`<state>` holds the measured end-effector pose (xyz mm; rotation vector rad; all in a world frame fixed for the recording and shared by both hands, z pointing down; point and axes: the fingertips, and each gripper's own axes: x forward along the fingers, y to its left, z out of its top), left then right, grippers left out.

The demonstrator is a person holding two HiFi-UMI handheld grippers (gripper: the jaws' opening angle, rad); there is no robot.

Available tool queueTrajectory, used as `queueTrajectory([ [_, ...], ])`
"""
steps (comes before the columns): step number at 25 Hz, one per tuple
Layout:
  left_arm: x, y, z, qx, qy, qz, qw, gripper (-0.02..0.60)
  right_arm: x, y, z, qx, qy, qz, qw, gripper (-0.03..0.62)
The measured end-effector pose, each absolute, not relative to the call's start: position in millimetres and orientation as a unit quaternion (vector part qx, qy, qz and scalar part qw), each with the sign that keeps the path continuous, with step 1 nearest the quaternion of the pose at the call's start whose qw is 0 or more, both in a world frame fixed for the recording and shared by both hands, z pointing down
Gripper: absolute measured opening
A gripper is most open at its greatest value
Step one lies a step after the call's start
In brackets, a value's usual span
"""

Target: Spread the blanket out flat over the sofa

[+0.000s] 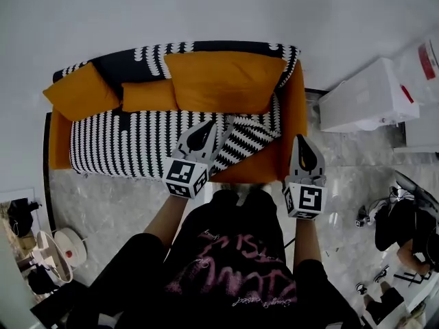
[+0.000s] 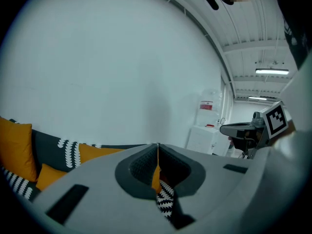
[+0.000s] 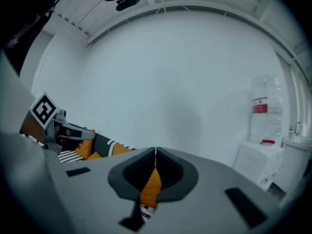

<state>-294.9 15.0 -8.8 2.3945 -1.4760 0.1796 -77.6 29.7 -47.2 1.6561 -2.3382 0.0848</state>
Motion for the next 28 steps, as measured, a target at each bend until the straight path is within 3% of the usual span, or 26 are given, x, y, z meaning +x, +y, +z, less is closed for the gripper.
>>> queueTrajectory([
  [18, -238, -40, -2, 0.817, -0.55, 0.087, 0.149, 0.015, -25, -37, -12, 0.529, -0.838, 0.072, 0.11, 0.021],
  [28, -234, -71, 50, 0.802, -0.56, 0.107, 0.176, 0.017, -26, -67, 41, 0.515, -0.842, 0.107, 0.124, 0.021],
])
